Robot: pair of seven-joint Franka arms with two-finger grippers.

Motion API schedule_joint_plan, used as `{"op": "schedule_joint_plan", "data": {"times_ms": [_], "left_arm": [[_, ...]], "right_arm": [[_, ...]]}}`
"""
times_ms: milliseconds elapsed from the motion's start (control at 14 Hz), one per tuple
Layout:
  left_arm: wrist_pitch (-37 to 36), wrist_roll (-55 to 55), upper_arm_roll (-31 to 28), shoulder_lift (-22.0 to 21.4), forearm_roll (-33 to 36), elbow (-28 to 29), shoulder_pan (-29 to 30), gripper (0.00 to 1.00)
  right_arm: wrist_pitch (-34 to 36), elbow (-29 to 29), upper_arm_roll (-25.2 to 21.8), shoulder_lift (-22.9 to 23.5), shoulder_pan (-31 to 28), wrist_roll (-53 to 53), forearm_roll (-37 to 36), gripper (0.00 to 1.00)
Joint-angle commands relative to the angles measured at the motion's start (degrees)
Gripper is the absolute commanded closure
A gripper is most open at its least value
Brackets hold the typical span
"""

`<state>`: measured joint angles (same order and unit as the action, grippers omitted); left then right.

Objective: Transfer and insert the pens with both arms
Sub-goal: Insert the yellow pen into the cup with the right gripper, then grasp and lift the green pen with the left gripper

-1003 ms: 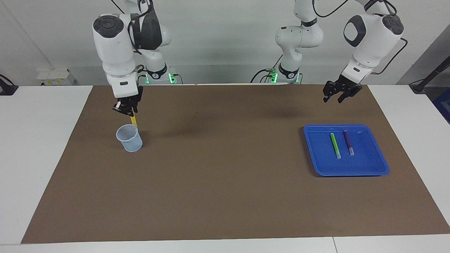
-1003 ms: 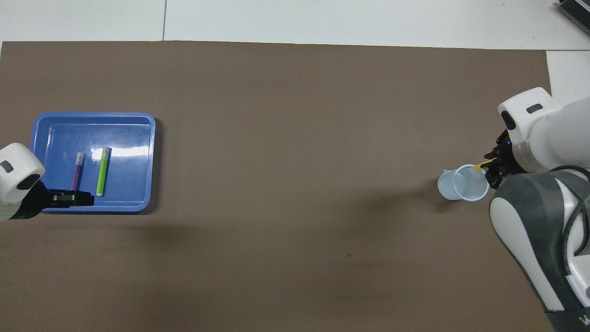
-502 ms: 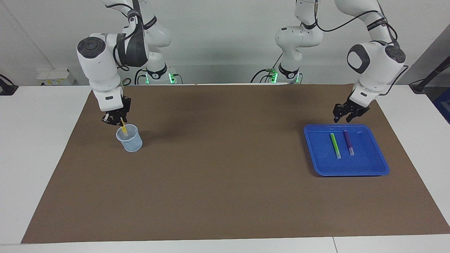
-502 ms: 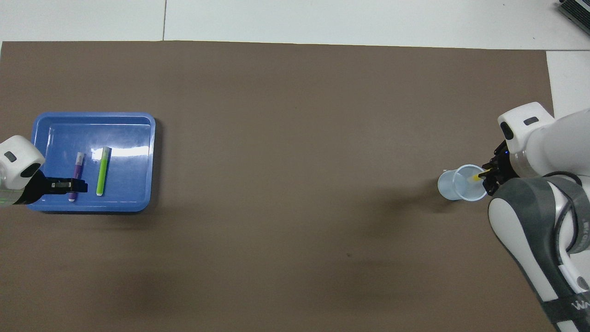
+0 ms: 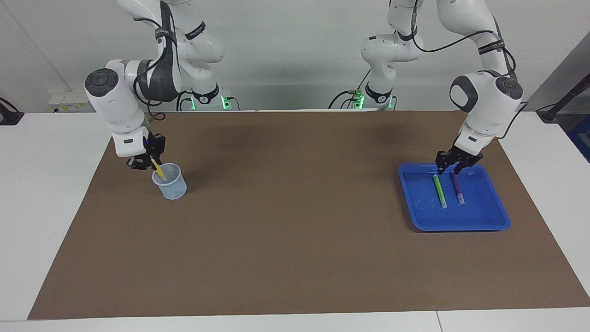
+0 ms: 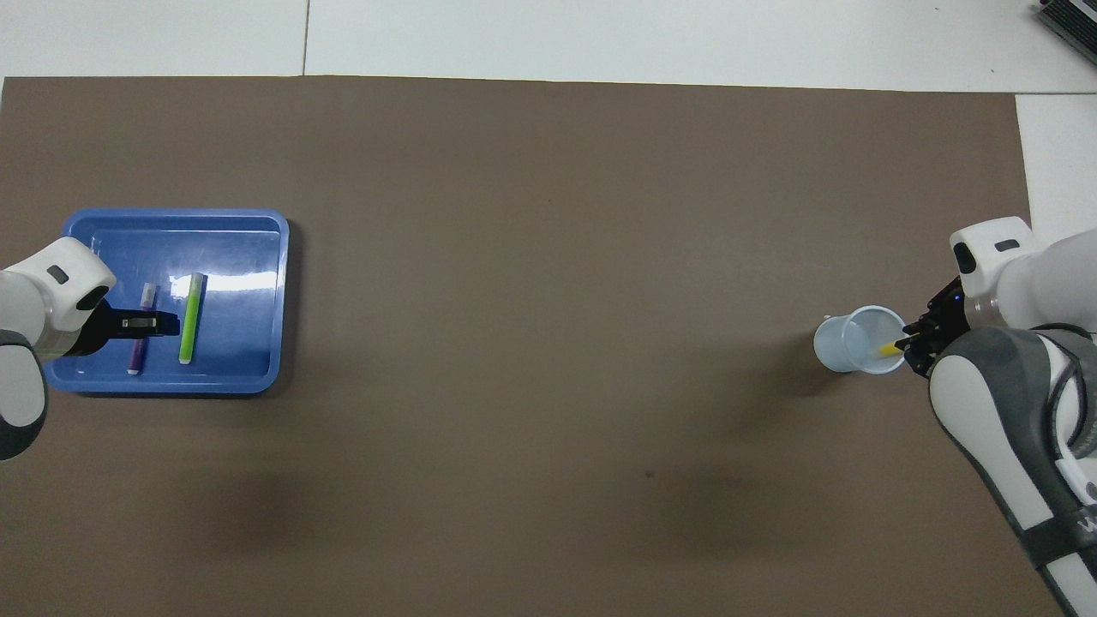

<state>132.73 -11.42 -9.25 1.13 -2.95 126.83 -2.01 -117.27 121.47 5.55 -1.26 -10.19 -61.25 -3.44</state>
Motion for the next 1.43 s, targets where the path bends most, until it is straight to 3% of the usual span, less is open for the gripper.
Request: {"op": "schedule_joint_plan", "data": {"times_ms": [0, 287, 860, 1003, 1146, 1218, 1361], "left_arm": [[2.8, -0.1, -0.2, 3.7, 1.0, -2.2, -0.3, 0.33], [6.4, 0.2, -0.2, 8.2, 0.9, -3.8, -0.4, 0.32], [11.5, 0.3, -0.1, 12.5, 0.5, -3.8, -1.3, 0.33], [11.9, 0.4, -0.1, 12.8, 0.4, -3.8, -1.3, 0.33], [12.1, 0.3, -0.1, 13.1, 0.4, -3.8, -1.3, 0.38], [12.1, 0.3, -0.1, 13.1, 0.4, -3.8, -1.3, 0.48], [12.1, 0.3, -0.1, 13.1, 0.4, -3.7, -1.3, 0.83]], "right_arm": [[-1.8, 1.0, 0.7, 0.2, -0.8, 0.9, 1.0, 1.00], [-4.6, 3.2, 0.7, 0.2, -0.8, 0.9, 1.0, 1.00], [-6.5, 4.4, 0.7, 1.5, -1.9, 0.9, 1.0, 0.99], [-6.7, 4.4, 0.7, 1.8, -1.9, 0.9, 1.0, 0.78], [-6.7, 4.4, 0.7, 1.8, -1.9, 1.0, 1.0, 0.25], [-6.7, 4.3, 0.7, 1.8, -2.0, 1.0, 1.0, 0.01], [-5.8, 4.0, 0.8, 1.8, -1.9, 1.0, 1.0, 0.00]]}}
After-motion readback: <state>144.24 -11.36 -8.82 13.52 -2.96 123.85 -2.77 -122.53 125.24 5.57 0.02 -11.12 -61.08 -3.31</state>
